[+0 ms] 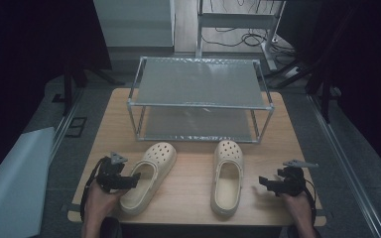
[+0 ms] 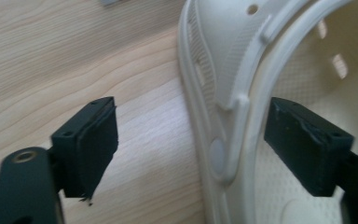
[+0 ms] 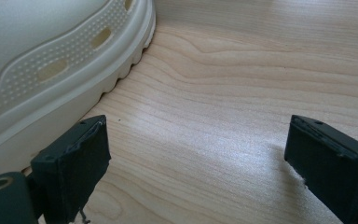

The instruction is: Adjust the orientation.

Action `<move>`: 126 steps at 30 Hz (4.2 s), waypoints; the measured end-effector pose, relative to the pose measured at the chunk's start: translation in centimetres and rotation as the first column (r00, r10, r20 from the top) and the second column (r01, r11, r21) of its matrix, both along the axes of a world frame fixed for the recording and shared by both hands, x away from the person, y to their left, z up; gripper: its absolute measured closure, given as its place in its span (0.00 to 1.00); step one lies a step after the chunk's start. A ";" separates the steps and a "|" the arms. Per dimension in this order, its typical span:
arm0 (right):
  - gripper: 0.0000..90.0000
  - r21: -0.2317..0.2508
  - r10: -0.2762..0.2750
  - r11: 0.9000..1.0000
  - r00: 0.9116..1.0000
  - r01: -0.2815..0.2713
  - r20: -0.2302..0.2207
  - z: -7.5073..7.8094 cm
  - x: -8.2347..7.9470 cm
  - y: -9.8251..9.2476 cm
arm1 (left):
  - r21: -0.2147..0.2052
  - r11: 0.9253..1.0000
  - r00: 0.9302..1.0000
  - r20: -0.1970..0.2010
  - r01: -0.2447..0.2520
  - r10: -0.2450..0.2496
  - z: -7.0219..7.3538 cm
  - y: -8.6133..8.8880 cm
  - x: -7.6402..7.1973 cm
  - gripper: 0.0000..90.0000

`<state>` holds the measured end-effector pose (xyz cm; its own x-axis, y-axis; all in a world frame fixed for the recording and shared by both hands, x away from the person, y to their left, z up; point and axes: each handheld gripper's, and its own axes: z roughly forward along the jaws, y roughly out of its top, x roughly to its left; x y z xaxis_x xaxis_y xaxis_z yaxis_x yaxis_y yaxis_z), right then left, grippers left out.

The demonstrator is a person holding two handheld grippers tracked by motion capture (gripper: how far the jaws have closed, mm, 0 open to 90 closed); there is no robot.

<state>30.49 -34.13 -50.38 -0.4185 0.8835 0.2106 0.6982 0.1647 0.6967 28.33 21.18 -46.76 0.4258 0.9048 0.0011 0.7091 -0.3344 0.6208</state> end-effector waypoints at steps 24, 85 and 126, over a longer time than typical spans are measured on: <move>0.10 -0.002 0.014 1.000 1.000 -0.014 -0.017 -0.2 0.2 0.2 | -0.011 1.000 0.985 -0.174 0.017 -0.019 0.0 -1.0 3.8 0.85; 0.00 -0.048 0.010 0.999 1.000 -0.008 0.024 -0.1 0.2 0.4 | -0.529 0.849 0.948 -0.258 0.025 -0.189 9.4 -0.9 6.0 0.86; 0.02 -0.030 -0.004 1.000 1.000 0.005 0.024 0.1 0.2 0.1 | -0.633 0.773 0.950 -0.270 -0.051 -0.158 16.3 -2.9 12.3 0.86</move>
